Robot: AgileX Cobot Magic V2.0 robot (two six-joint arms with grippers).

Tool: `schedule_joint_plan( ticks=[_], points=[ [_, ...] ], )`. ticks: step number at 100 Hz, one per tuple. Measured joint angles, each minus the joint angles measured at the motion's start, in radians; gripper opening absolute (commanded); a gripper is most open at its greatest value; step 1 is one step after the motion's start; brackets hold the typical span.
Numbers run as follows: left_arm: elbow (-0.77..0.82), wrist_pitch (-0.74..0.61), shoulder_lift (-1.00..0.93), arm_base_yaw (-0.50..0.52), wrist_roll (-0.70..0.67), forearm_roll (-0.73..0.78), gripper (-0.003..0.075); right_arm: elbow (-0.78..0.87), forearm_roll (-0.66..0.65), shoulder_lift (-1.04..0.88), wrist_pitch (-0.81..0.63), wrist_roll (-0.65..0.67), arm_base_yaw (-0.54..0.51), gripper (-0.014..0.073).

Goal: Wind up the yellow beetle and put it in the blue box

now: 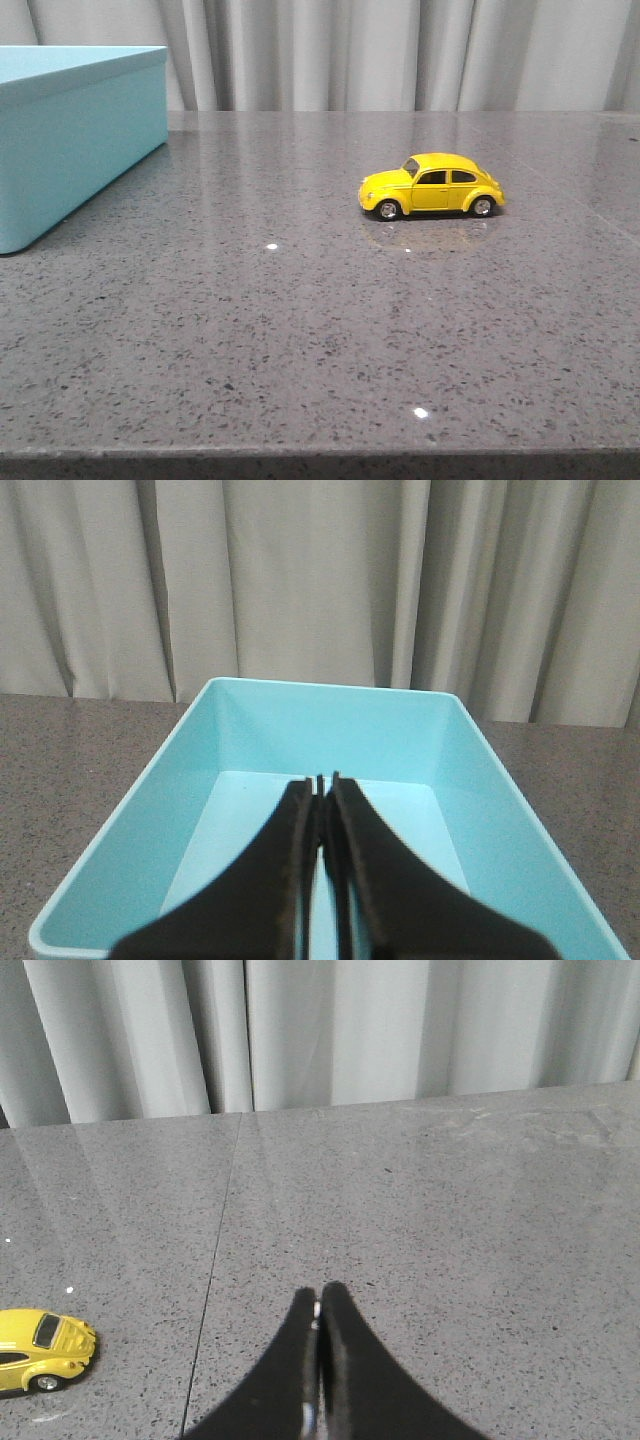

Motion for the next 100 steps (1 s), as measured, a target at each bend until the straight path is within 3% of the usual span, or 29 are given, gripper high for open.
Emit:
schedule_joint_plan(
  ticks=[31, 69, 83, 100],
  points=[
    [0.0, 0.0, 0.0, 0.0, 0.0, 0.0, -0.0019, -0.157, 0.002, 0.156, 0.13, 0.0, 0.051, -0.0041],
    [0.0, -0.005, 0.0, 0.0, 0.0, 0.0, -0.0019, -0.416, 0.006, 0.481, 0.326, 0.0, 0.213, 0.0395],
    [0.0, -0.007, 0.0, 0.0, 0.0, 0.0, -0.0019, -0.505, 0.008, 0.607, 0.391, 0.0, 0.301, 0.0477],
    [0.0, -0.009, 0.0, 0.0, 0.0, 0.0, -0.0019, -0.649, 0.013, 0.776, 0.485, 0.005, 0.405, 0.0492]
  ],
)
